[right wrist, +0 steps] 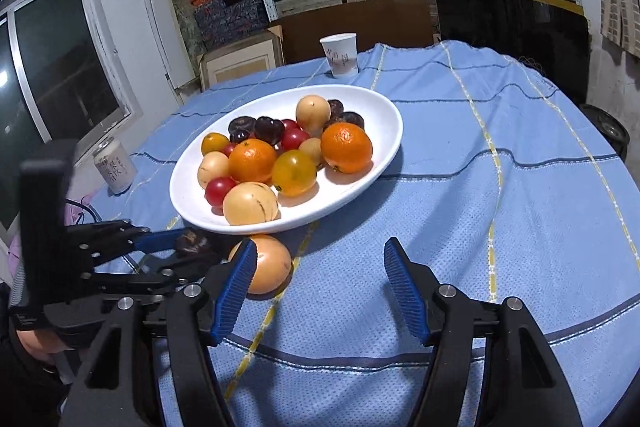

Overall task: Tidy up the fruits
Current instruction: 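Grasp the last dark brown fruit with the left gripper, then grasp the pinkish-orange grapefruit with the right gripper while the left gripper holds its fruit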

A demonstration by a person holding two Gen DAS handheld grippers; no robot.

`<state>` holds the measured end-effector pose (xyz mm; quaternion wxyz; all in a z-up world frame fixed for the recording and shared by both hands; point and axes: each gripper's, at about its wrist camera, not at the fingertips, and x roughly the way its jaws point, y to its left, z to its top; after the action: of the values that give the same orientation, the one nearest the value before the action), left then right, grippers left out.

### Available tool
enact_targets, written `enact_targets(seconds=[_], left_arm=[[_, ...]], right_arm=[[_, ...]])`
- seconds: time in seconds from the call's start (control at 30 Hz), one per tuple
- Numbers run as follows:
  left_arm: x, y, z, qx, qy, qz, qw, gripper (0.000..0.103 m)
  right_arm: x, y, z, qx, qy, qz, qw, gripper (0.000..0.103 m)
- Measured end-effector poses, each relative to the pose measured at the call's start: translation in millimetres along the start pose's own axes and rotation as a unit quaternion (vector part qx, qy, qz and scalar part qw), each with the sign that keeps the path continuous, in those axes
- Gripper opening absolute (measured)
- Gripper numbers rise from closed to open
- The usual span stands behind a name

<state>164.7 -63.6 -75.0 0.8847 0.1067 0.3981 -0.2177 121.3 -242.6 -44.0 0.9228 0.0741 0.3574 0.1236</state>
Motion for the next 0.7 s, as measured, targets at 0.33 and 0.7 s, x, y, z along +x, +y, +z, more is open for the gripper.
enact_targets(seconds=[0.33,0.7], left_arm=[[-35,29,5,-0.056,-0.048,-0.045,0.9963,0.039],[-47,33,6,-0.070,-0.067,-0.057,0.9937,0.039]], right_arm=[[20,30,-3,-0.053,0.049,-0.008,0.997,0.067],[52,58,1,-0.063,0.090,-0.010,0.994,0.062]])
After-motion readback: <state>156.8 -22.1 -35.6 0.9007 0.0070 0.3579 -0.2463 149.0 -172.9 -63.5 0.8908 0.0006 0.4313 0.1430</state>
